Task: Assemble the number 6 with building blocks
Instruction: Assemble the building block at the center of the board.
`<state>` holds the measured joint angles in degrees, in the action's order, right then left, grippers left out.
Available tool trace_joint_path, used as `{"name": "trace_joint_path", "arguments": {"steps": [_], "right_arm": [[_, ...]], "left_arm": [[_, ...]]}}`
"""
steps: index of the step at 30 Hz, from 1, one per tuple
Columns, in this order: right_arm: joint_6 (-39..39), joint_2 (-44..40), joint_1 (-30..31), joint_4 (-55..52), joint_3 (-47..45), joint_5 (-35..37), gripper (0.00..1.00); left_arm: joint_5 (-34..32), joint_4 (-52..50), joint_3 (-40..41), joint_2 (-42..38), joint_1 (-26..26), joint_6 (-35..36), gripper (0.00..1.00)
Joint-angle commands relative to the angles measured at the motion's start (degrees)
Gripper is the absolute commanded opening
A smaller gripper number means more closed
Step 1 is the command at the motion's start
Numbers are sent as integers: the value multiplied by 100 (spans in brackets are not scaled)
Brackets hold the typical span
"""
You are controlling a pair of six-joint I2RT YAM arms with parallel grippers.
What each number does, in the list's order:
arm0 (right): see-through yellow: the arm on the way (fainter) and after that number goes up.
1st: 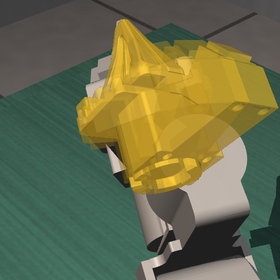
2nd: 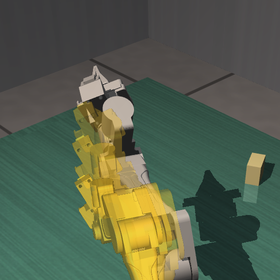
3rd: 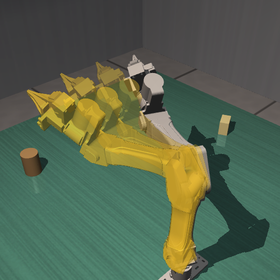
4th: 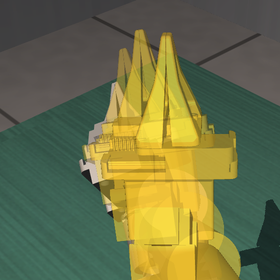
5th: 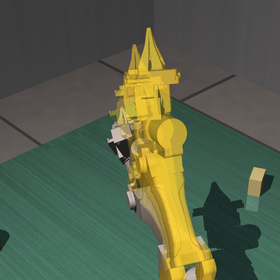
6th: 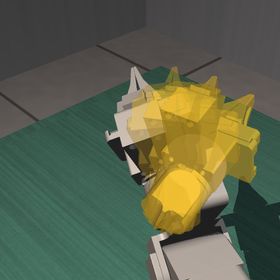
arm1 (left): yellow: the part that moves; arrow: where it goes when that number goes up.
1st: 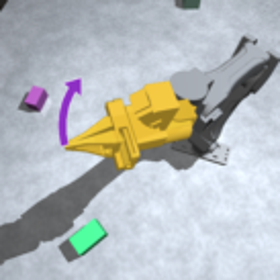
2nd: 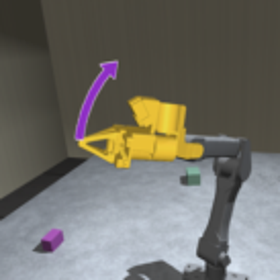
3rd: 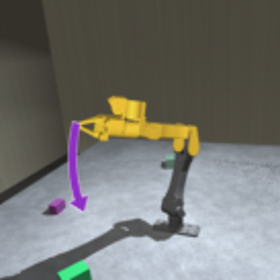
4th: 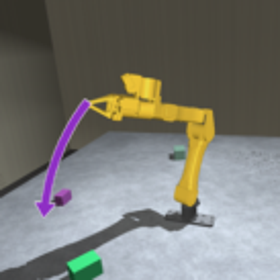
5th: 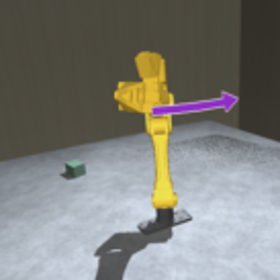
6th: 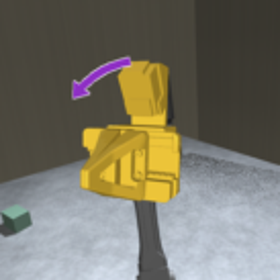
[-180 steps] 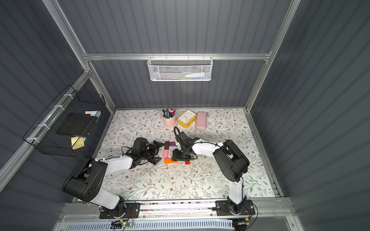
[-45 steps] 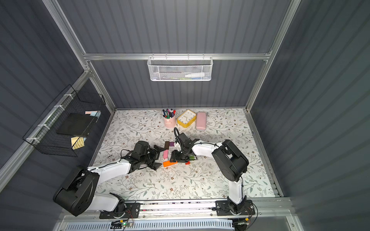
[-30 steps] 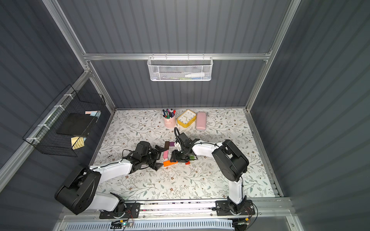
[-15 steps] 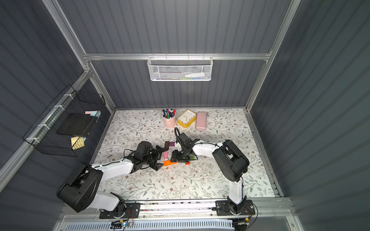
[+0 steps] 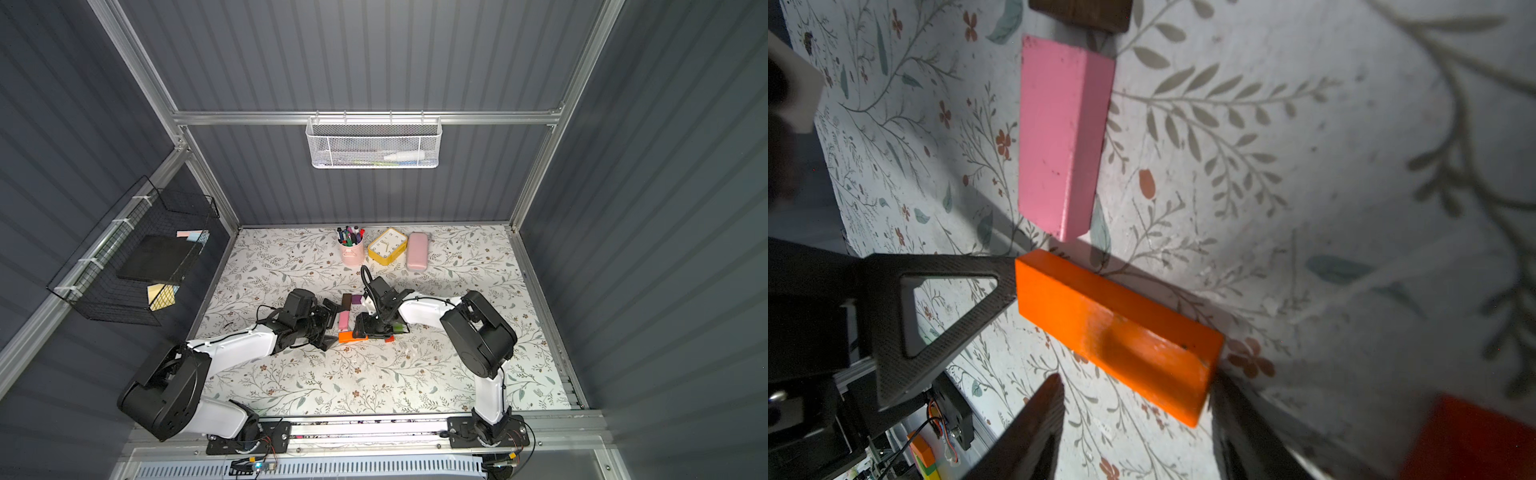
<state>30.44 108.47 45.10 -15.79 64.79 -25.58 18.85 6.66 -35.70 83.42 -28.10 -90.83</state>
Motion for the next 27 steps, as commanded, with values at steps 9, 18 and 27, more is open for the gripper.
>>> {"name": "trace_joint_path", "arguments": {"steps": [9, 18, 27], "right_arm": [[-3, -82, 34, 69, 86, -51, 58], [-11, -81, 26, 58, 51, -1, 58], [-3, -84, 25, 66, 35, 1, 58]], "left_arm": [[-13, -202, -271, 131, 70, 307, 99], [-76, -399, -284, 0, 116, 388, 99], [-68, -469, -287, 10, 226, 566, 99]]}}
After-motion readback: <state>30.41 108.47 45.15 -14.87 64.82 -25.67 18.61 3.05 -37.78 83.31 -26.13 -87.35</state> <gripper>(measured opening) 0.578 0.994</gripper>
